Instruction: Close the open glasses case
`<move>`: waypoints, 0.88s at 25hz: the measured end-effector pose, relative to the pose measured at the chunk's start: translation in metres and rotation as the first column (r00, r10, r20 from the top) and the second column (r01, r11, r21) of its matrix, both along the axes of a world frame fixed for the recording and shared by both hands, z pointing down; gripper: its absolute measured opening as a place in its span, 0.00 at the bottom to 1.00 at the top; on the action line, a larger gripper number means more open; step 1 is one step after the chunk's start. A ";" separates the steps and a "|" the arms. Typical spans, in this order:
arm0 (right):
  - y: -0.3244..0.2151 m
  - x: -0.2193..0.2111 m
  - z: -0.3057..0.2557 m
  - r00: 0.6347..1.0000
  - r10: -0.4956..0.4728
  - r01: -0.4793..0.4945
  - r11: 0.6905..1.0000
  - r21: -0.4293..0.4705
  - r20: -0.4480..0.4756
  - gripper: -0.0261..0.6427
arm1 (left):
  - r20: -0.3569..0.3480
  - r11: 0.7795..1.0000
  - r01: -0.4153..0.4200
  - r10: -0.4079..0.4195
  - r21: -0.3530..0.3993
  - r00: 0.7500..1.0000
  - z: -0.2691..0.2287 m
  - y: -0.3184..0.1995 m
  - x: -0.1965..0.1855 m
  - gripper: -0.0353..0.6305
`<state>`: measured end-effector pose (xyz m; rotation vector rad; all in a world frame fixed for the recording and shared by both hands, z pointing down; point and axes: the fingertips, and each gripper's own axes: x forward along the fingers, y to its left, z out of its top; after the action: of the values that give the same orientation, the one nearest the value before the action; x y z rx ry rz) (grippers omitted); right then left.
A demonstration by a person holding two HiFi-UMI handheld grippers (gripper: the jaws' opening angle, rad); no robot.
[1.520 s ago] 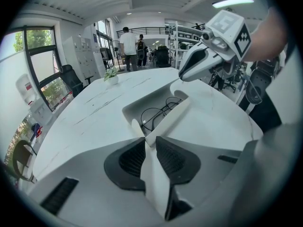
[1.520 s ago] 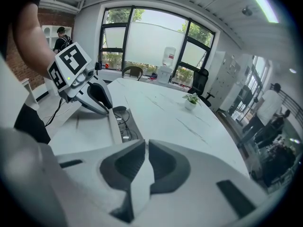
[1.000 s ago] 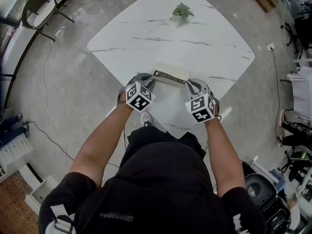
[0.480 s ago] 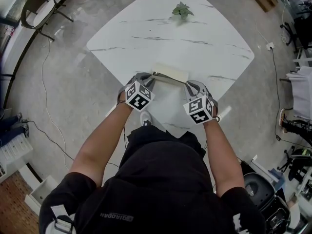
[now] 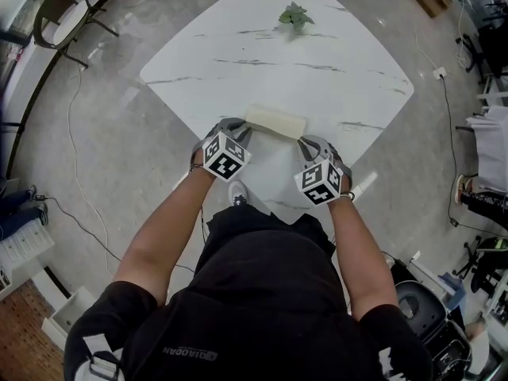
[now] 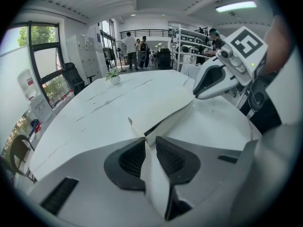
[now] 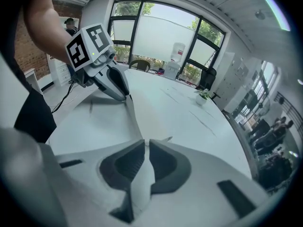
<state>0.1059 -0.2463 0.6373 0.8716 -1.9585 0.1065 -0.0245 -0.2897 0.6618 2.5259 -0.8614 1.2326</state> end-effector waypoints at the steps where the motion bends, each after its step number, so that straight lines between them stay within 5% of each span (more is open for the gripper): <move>1: 0.001 0.000 0.002 1.000 -0.001 0.001 1.000 -0.004 -0.002 0.08 | 0.000 1.000 0.000 0.000 0.000 1.000 0.000 0.000 0.000 0.17; 22: 0.004 -0.001 0.011 1.000 -0.003 0.003 1.000 -0.013 -0.008 0.08 | 0.002 1.000 0.006 -0.006 -0.003 1.000 -0.001 0.000 -0.001 0.17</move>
<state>0.1052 -0.2419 0.6480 0.8590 -1.9498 0.1135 -0.0250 -0.2896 0.6611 2.5179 -0.8662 1.2334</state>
